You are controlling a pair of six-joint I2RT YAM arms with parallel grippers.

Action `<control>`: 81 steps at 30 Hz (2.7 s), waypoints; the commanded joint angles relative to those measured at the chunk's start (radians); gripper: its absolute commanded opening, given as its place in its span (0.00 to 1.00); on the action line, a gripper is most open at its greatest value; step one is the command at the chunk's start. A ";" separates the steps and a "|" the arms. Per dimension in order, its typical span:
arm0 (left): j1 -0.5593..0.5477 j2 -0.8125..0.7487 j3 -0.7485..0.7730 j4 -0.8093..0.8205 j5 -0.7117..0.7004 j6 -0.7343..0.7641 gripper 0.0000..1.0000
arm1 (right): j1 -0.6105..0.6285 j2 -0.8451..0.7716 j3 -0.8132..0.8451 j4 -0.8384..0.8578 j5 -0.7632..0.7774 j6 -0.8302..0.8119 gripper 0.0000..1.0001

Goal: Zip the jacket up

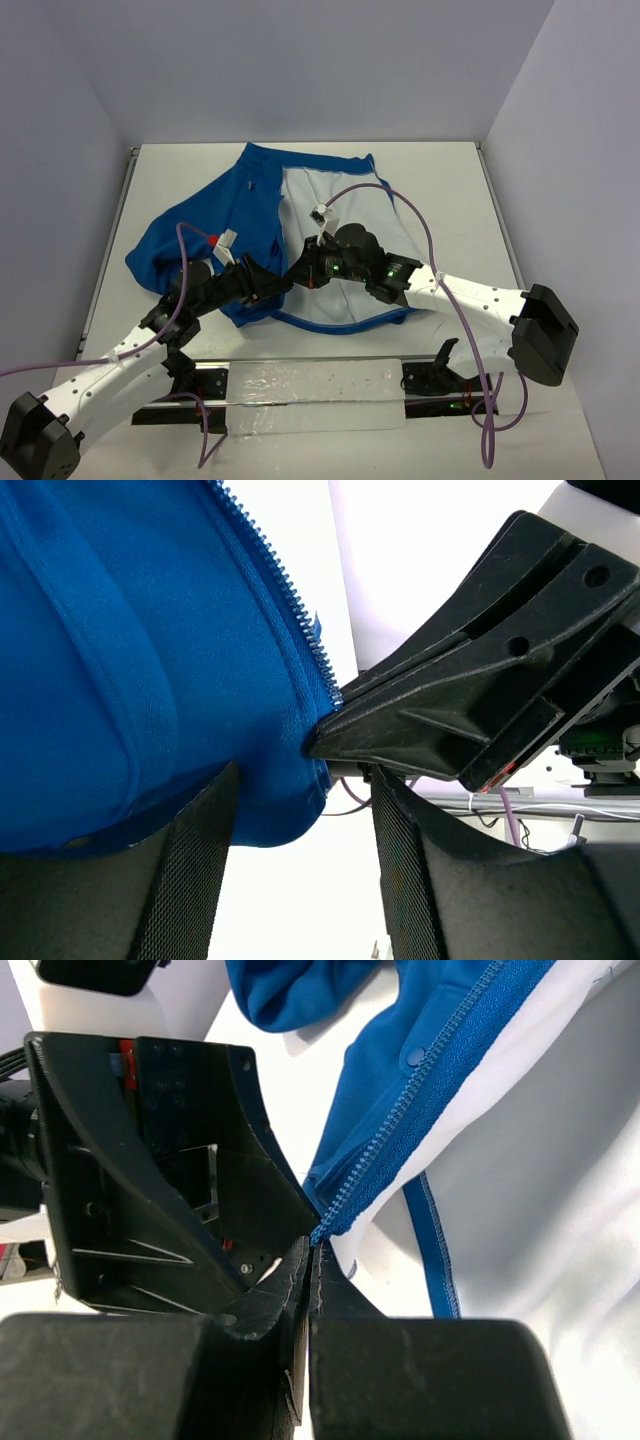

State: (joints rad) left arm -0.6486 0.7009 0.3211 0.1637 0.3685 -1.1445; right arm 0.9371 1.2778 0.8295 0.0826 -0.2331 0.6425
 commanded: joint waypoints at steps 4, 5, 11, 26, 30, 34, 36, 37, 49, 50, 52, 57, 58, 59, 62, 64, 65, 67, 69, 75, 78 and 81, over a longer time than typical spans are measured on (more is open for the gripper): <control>0.004 -0.004 -0.020 0.100 0.023 -0.026 0.40 | -0.003 -0.006 0.005 0.068 -0.021 0.016 0.00; 0.006 -0.006 -0.020 0.102 0.023 -0.024 0.38 | -0.003 -0.005 0.003 0.068 -0.020 0.017 0.00; 0.006 -0.012 -0.019 0.089 0.020 -0.015 0.35 | -0.004 0.019 0.001 0.068 -0.015 0.019 0.00; 0.010 -0.082 -0.046 0.075 -0.053 -0.030 0.35 | -0.004 0.041 -0.004 0.073 -0.025 0.017 0.00; 0.014 -0.091 -0.053 0.070 -0.055 -0.039 0.34 | -0.004 0.051 -0.003 0.081 -0.037 0.019 0.00; 0.015 -0.097 -0.067 0.082 -0.055 -0.051 0.28 | -0.004 0.053 -0.005 0.078 -0.038 0.017 0.00; 0.014 -0.098 -0.066 0.079 -0.059 -0.053 0.17 | -0.004 0.051 -0.007 0.076 -0.035 0.017 0.00; 0.014 -0.095 -0.066 0.072 -0.061 -0.052 0.05 | -0.004 0.050 -0.008 0.075 -0.033 0.017 0.00; 0.016 -0.099 -0.092 0.061 -0.106 -0.043 0.00 | -0.077 -0.094 0.083 -0.236 0.217 -0.077 0.78; 0.017 -0.098 -0.102 0.066 -0.117 -0.042 0.00 | -0.122 -0.139 0.078 -0.292 0.257 -0.092 0.79; 0.017 -0.100 -0.111 0.074 -0.144 -0.047 0.00 | -0.213 -0.209 0.051 -0.373 0.316 -0.092 0.79; 0.018 -0.102 -0.114 0.107 -0.215 -0.053 0.00 | -0.540 -0.379 -0.099 -0.594 0.462 -0.015 0.81; 0.020 -0.098 -0.102 0.106 -0.222 -0.044 0.00 | -0.599 -0.393 -0.123 -0.622 0.440 0.010 0.82; 0.020 -0.094 -0.092 0.102 -0.227 -0.037 0.00 | -0.647 -0.405 -0.148 -0.640 0.437 0.023 0.82; 0.020 -0.056 -0.038 0.040 -0.248 0.014 0.00 | -0.801 -0.487 -0.272 -0.657 0.333 0.083 0.84; 0.021 -0.031 0.001 0.006 -0.253 0.040 0.00 | -0.845 -0.555 -0.342 -0.656 0.313 0.145 0.84; 0.020 -0.018 0.011 -0.004 -0.253 0.050 0.00 | -0.860 -0.600 -0.383 -0.650 0.309 0.165 0.84; 0.021 0.002 0.029 -0.009 -0.253 0.060 0.00 | -0.884 -0.659 -0.427 -0.626 0.306 0.221 0.84; 0.021 0.018 0.037 -0.005 -0.243 0.065 0.00 | -0.903 -0.681 -0.483 -0.600 0.298 0.249 0.84; 0.021 0.024 0.081 -0.058 -0.248 0.095 0.00 | -0.983 -0.685 -0.634 -0.358 0.166 0.350 0.84; 0.021 0.012 0.090 -0.084 -0.258 0.103 0.00 | -0.983 -0.705 -0.658 -0.351 0.172 0.373 0.82; 0.020 -0.008 0.088 -0.099 -0.267 0.101 0.00 | -0.983 -0.798 -0.647 -0.441 0.208 0.388 0.81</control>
State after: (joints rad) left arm -0.6331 0.7231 0.3642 0.0858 0.1280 -1.0697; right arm -0.0402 0.5673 0.1832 -0.3469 -0.0424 0.9760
